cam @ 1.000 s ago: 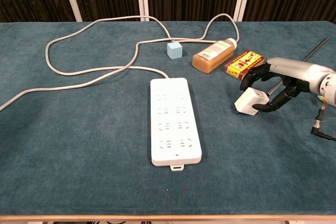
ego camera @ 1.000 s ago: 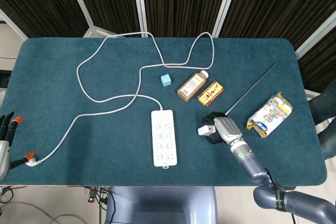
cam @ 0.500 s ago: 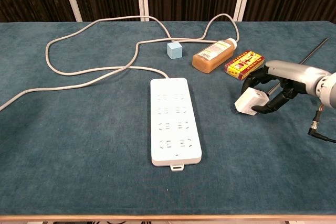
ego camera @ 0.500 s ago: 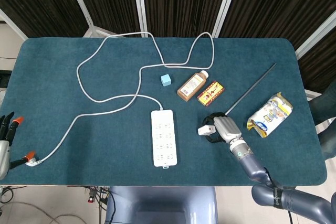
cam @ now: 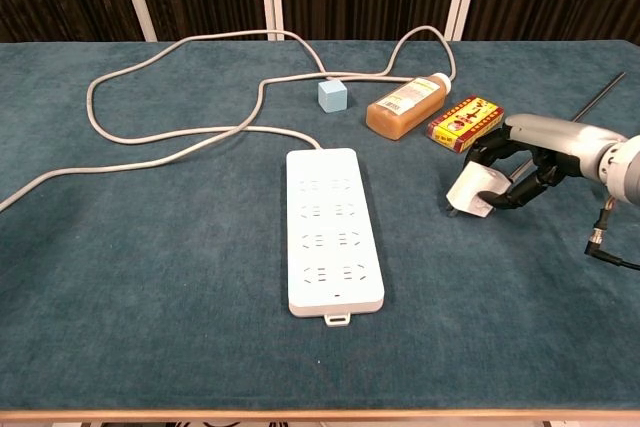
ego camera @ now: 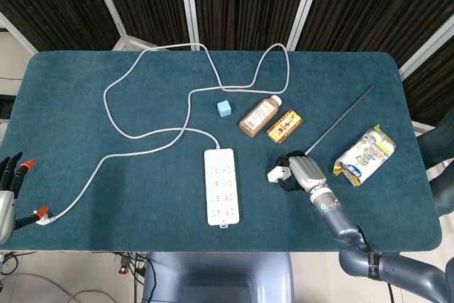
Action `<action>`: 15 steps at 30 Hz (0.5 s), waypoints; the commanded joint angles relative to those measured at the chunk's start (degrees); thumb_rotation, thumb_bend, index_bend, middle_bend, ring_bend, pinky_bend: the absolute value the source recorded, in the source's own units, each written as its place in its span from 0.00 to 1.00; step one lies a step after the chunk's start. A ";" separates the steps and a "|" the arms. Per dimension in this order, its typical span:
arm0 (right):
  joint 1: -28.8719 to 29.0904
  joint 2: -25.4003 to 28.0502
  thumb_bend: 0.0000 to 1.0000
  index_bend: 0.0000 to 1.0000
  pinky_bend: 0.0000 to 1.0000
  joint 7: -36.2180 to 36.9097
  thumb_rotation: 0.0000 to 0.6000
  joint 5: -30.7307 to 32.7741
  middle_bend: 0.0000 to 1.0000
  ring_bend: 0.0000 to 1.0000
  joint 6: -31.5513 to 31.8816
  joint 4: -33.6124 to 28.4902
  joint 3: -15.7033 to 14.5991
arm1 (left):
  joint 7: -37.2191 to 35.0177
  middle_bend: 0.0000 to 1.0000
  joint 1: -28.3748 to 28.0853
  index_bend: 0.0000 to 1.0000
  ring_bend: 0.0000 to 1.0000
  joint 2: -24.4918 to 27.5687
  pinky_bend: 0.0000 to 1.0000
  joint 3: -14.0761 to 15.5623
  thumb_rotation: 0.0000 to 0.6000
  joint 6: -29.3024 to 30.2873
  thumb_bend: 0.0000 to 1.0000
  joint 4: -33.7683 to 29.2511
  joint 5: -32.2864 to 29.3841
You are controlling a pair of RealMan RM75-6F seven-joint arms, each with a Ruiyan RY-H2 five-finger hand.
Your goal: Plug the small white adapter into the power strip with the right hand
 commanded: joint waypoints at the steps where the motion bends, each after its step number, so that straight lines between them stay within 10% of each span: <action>1: 0.07 0.03 0.55 0.47 0.12 0.23 1.00 -0.35 0.42 0.23 -0.17 0.11 -0.17 | -0.03 0.00 0.05 0.17 0.00 0.04 0.00 0.04 1.00 0.04 0.09 -0.03 0.01; 15: 0.62 1.65 0.55 0.52 0.12 2.52 1.00 -7.55 0.44 0.24 4.06 -2.64 1.05 | -0.46 0.00 0.23 0.18 0.00 0.35 0.00 0.00 1.00 0.29 0.09 -0.19 -0.04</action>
